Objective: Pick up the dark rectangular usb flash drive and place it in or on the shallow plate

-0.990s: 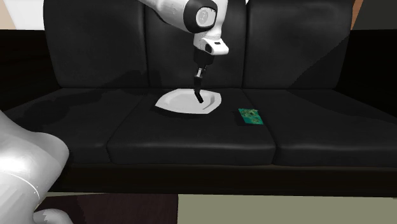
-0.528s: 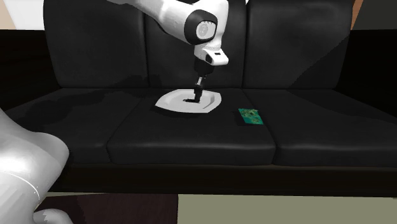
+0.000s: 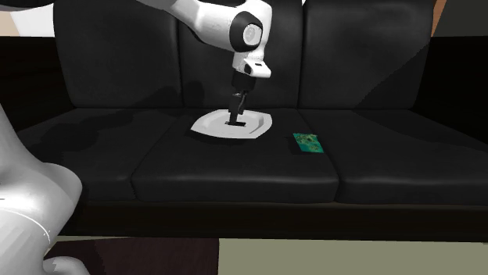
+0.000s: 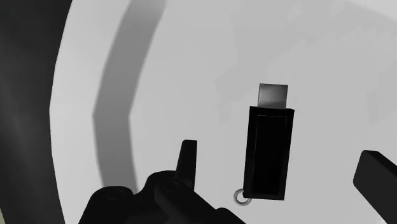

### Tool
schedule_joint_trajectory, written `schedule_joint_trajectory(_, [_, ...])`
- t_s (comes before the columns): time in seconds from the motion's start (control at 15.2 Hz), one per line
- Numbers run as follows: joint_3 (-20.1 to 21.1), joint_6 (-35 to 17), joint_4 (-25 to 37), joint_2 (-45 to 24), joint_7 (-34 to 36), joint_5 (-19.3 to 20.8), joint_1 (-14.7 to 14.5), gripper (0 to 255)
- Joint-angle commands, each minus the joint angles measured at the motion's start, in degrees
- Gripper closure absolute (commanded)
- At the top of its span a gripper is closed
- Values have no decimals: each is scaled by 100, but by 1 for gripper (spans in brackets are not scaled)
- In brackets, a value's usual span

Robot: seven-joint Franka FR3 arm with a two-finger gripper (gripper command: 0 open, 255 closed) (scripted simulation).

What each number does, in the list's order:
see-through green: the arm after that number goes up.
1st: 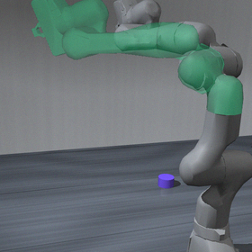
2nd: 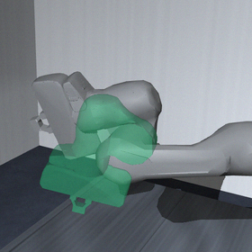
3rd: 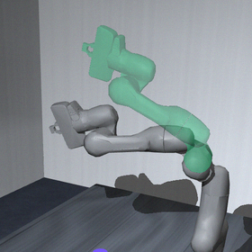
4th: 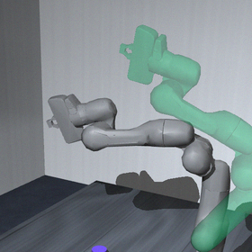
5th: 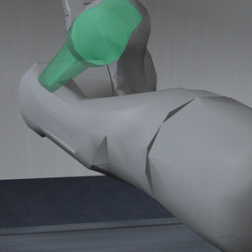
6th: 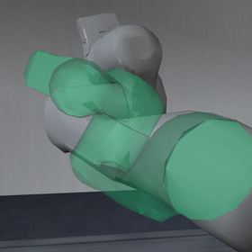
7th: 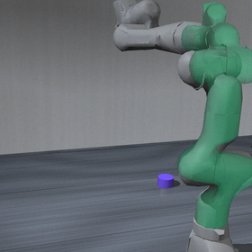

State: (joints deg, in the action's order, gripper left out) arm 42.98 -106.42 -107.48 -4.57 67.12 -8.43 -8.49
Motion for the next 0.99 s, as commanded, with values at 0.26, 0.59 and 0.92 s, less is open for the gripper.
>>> schedule_joint_trajectory(0.26, [17,-260,-220,-51,25,26,-31,0])
schedule_joint_trajectory(0.59, [17,-259,-219,-50,25,25,-31,0])
schedule_joint_trajectory(0.92, [15,-240,-220,-28,15,10,-25,255])
